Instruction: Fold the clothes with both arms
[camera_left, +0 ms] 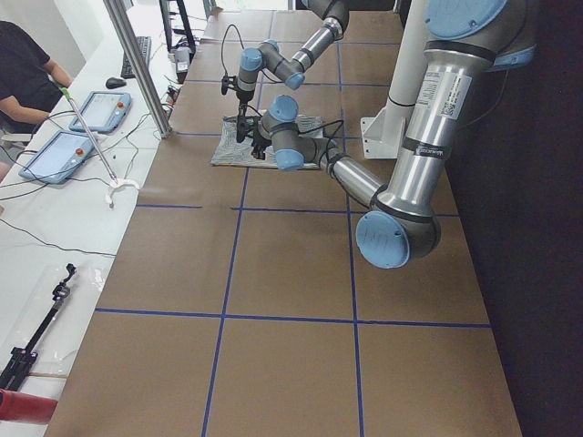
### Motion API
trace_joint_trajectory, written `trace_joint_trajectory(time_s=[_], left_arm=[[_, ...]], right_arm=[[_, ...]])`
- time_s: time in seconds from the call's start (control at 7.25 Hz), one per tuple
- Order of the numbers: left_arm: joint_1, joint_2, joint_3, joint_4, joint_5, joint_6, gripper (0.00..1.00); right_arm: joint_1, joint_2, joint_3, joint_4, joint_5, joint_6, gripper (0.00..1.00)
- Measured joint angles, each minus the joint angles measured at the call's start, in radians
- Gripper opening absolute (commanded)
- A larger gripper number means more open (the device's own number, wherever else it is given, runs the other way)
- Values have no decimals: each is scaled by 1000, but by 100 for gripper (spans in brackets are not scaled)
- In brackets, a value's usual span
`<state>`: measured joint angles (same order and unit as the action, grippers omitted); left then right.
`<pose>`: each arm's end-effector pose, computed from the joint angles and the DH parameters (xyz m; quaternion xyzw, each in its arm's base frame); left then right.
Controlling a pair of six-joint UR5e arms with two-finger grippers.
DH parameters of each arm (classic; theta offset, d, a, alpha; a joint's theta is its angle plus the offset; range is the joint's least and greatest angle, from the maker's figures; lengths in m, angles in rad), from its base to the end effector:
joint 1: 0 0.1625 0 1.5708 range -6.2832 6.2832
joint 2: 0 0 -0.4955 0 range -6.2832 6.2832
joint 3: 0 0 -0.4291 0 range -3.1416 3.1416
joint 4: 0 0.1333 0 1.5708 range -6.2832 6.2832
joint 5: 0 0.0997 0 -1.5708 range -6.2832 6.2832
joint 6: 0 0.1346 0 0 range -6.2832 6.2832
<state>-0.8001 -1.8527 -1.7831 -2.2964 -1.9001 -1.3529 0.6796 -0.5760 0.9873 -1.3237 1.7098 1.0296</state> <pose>0.4020 -0.5428 0.3851 0.1580 0.5589 -0.1421 0.8015 -0.6819 -0.6984 0.3053 0.1310 -0.3019 0.0429 0.9433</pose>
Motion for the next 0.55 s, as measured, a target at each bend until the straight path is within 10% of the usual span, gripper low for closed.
trace_joint_trajectory(time_s=[0.55], left_arm=[[-1, 11, -3, 0, -1, 4, 39]], right_arm=[[79, -42, -37, 31, -26, -128, 100]])
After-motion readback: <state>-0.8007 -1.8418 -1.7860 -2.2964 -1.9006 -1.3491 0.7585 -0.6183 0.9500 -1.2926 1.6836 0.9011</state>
